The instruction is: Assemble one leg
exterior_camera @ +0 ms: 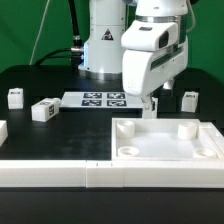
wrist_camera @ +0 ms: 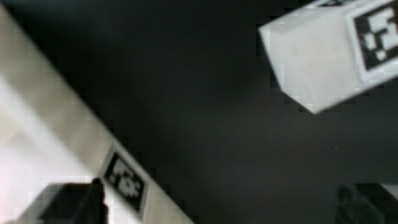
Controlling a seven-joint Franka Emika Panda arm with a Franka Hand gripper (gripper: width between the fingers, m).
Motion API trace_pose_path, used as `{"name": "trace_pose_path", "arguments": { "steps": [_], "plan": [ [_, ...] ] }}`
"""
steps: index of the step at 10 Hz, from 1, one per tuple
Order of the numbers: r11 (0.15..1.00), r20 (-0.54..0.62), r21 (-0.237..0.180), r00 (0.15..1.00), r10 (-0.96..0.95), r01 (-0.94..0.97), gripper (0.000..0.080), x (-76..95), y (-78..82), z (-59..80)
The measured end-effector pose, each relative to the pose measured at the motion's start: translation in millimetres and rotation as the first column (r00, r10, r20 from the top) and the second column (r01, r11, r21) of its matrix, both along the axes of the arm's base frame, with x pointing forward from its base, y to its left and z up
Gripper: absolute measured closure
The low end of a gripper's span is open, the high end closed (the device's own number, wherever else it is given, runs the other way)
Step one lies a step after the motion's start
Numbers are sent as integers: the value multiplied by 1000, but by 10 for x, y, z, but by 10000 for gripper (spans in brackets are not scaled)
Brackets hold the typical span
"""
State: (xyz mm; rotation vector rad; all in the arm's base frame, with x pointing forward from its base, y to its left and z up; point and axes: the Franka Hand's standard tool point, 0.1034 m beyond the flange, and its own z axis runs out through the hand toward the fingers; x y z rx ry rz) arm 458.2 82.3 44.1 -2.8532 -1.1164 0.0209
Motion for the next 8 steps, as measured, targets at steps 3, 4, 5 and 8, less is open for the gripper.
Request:
{"name": "trace_pose_path", "arguments": {
  "steps": [3, 4, 5, 8],
  "plan": [
    [902, -49, -24, 900, -432, 432, 151, -237, 267, -19],
    [831, -62, -34, 829, -556, 555, 151, -282, 365, -29],
    [738, -80, -43, 734, -675, 674, 151, -318, 447, -44],
    [536, -104, -49, 530, -842, 843, 151, -308, 463, -73]
  ]
}}
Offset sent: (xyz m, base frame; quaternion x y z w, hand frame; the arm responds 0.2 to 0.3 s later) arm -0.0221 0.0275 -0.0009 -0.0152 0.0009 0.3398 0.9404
